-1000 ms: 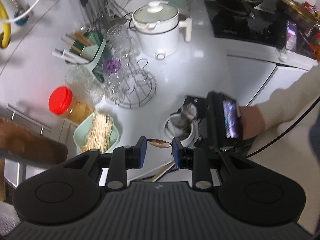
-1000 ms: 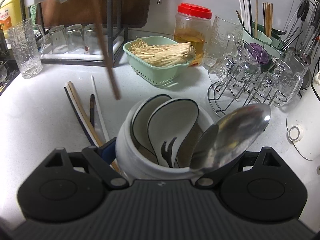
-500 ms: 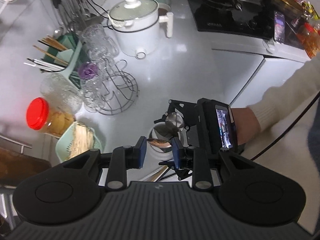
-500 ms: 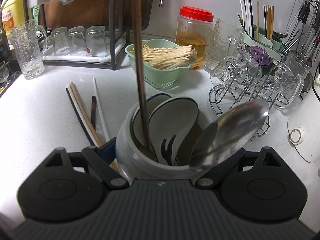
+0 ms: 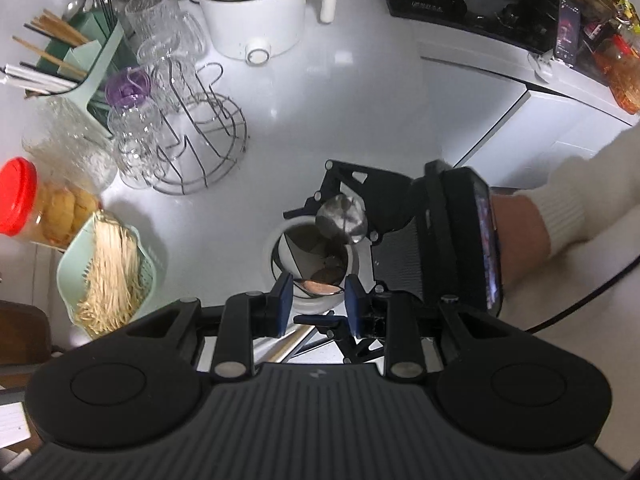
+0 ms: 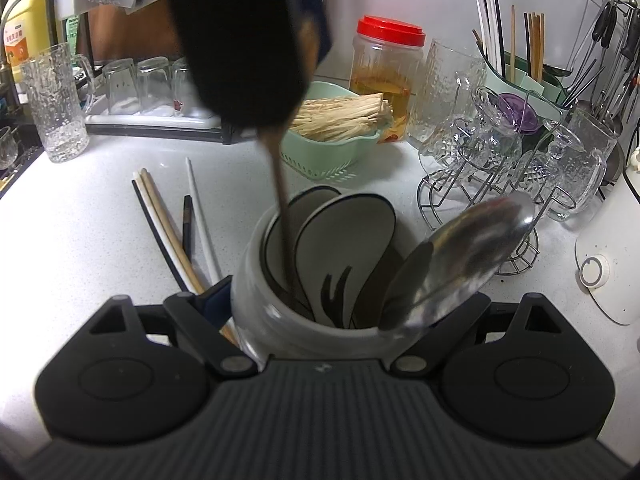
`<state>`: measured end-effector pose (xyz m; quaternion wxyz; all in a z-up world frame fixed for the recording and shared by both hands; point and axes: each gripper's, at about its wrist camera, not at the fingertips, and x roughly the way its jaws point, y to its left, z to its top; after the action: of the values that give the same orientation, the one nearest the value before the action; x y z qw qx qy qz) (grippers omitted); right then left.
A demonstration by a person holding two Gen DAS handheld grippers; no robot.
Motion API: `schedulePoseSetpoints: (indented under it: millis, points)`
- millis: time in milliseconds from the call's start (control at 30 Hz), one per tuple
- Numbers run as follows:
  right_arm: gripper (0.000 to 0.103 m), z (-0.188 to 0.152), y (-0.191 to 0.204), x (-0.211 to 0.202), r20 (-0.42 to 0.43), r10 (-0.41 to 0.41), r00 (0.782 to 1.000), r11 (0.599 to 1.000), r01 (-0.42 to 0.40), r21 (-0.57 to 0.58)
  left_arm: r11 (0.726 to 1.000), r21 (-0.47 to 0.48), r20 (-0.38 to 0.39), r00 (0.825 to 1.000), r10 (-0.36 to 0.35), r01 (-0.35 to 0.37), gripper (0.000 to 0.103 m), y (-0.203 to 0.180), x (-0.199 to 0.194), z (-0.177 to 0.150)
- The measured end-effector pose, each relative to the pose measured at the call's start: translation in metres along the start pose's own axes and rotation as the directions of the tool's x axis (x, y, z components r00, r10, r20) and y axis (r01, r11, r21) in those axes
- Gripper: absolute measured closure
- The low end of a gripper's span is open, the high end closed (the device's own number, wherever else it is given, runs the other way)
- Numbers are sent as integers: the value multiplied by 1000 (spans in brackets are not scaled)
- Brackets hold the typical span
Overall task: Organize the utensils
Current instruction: 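Carry the copper spoon over the mug and drop it in with left tool, then move the open left tool back over the chopsticks on the counter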
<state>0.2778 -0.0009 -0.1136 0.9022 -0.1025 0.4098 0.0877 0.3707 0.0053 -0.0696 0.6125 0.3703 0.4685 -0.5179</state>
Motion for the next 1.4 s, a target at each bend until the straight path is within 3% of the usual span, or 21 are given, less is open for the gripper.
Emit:
schedulePoseSetpoints:
  millis: [267, 400, 700, 900, 1067, 1200, 1400]
  points:
    - [9, -1, 0, -1, 5, -3, 1000, 1000, 3, 2, 999, -31, 15, 1000, 9, -9, 70, 1, 1, -5]
    - [9, -2, 0, -1, 9, -3, 1000, 1000, 3, 1, 997, -70, 63, 997, 40, -35, 61, -2, -10, -12]
    - [9, -3, -1, -1, 19, 11, 1000, 1000, -11, -9, 958, -271, 170, 974, 149, -99, 61, -9, -33, -44]
    - [9, -2, -2, -1, 12, 24, 1000, 1000, -24, -18, 884, -453, 221, 946, 236, -115, 61, -15, -44, -77]
    - [10, -2, -2, -1, 12, 26, 1000, 1000, -26, -17, 792, -604, 257, 920, 296, -86, 61, -18, -47, -107]
    - [10, -2, -3, -1, 9, 27, 1000, 999, -27, -17, 725, -684, 262, 901, 347, -80, 61, -21, -46, -127]
    - [10, -2, -3, -1, 9, 27, 1000, 1000, -27, -10, 644, -763, 258, 890, 375, -50, 61, -23, -32, -149]
